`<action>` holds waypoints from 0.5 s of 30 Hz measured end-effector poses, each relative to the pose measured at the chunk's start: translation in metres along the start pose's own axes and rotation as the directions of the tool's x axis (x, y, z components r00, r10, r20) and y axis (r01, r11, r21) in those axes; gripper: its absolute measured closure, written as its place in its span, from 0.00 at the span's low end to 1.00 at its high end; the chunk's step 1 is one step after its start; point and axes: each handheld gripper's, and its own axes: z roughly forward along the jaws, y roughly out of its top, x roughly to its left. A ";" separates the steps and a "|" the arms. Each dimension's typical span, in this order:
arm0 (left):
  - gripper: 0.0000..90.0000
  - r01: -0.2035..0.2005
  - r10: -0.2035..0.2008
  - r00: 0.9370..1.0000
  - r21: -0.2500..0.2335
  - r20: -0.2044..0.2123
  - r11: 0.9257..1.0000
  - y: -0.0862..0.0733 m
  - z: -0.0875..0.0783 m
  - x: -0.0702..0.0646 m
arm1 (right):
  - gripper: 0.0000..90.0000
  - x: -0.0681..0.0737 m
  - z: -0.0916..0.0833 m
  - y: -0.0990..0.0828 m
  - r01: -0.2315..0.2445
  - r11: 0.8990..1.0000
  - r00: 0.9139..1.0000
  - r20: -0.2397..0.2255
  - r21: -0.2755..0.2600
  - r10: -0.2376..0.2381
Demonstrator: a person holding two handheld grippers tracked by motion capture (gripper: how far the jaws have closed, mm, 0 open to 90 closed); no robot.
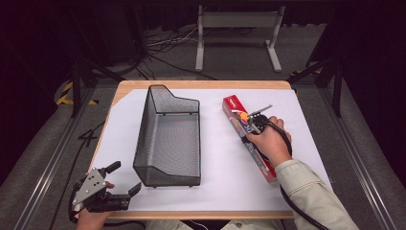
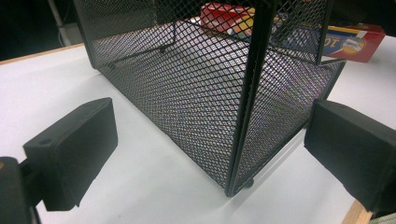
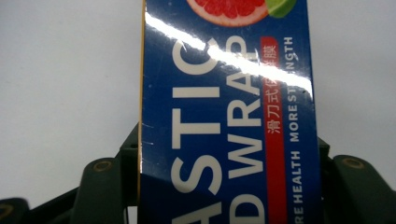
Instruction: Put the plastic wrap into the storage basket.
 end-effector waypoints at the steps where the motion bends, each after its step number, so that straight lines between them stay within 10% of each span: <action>1: 0.04 -0.001 0.001 1.000 -0.001 0.001 1.000 0.000 0.000 0.000 | 0.44 -0.001 -0.002 0.000 -0.012 1.000 1.000 -0.012 -0.006 0.011; 15: 0.04 0.004 -0.004 1.000 -0.004 0.002 1.000 0.000 0.000 -0.001 | 0.44 0.000 -0.047 0.001 -0.072 0.996 0.995 -0.076 -0.055 0.067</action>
